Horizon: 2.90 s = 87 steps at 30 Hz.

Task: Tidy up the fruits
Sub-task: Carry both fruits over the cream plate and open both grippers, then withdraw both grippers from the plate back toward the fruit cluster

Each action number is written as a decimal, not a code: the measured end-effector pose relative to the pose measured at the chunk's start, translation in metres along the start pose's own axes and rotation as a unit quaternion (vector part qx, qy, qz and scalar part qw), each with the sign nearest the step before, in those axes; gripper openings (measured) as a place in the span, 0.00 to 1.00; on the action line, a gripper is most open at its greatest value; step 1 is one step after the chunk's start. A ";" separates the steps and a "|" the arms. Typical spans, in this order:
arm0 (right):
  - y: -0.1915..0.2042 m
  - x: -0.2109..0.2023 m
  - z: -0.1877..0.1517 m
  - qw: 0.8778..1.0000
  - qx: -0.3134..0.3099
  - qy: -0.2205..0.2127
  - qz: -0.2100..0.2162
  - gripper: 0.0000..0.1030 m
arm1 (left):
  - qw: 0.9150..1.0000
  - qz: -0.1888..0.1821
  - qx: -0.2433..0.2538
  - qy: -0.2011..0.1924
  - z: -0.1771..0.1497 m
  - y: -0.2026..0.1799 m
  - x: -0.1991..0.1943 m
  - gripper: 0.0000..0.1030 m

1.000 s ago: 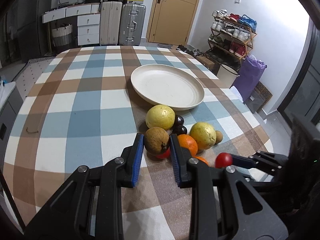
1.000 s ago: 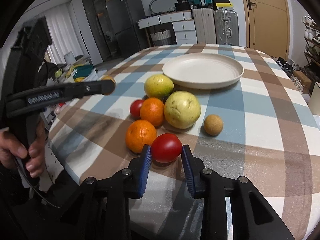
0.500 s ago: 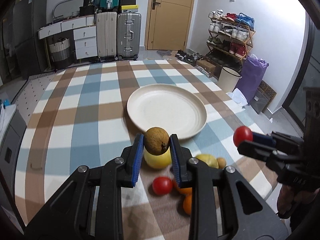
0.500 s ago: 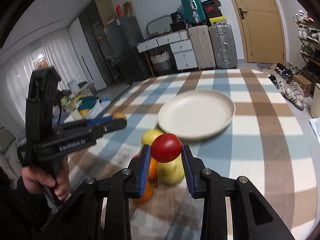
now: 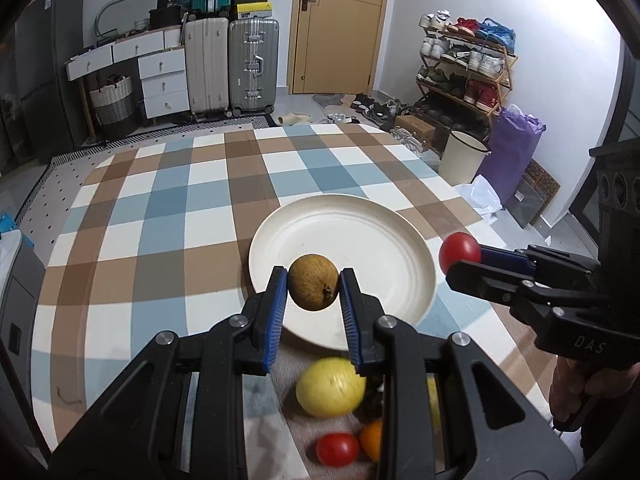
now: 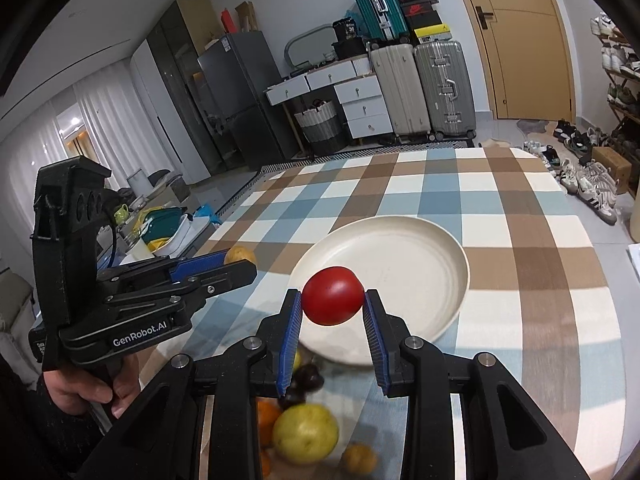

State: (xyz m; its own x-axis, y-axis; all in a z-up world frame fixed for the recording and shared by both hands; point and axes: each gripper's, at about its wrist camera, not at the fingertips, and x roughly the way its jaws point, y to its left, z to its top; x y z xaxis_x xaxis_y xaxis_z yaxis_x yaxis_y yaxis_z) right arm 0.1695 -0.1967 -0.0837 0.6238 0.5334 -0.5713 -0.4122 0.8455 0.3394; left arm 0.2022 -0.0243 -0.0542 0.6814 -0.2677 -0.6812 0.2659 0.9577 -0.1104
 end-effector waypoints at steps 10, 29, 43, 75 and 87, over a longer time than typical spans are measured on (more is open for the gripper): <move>-0.024 0.046 0.030 1.000 0.009 0.029 -0.003 0.31 | 0.999 -0.011 -0.017 0.035 0.025 0.018 0.055 0.23; -0.065 0.101 0.049 0.996 0.034 0.077 -0.009 0.31 | 0.992 -0.059 -0.041 0.100 0.053 0.027 0.144 0.23; -0.076 0.114 0.051 0.996 0.043 0.071 -0.017 0.50 | 0.989 -0.075 -0.051 0.116 0.058 0.022 0.168 0.23; -0.002 -0.002 0.014 0.999 -0.006 -0.006 -0.050 0.63 | 1.000 0.003 -0.028 0.009 0.002 -0.004 -0.003 0.70; 0.021 -0.040 -0.022 0.999 -0.004 -0.039 -0.036 0.83 | 0.999 0.018 -0.032 -0.008 -0.038 -0.009 -0.056 0.80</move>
State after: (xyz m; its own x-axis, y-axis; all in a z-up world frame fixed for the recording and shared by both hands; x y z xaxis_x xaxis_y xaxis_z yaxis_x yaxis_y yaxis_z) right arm 0.1214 -0.2003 -0.0700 0.7018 0.4717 -0.5339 -0.3697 0.8817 0.2932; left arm 0.1360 -0.0142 -0.0425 0.7003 -0.2348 -0.6741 0.1974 0.9712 -0.1332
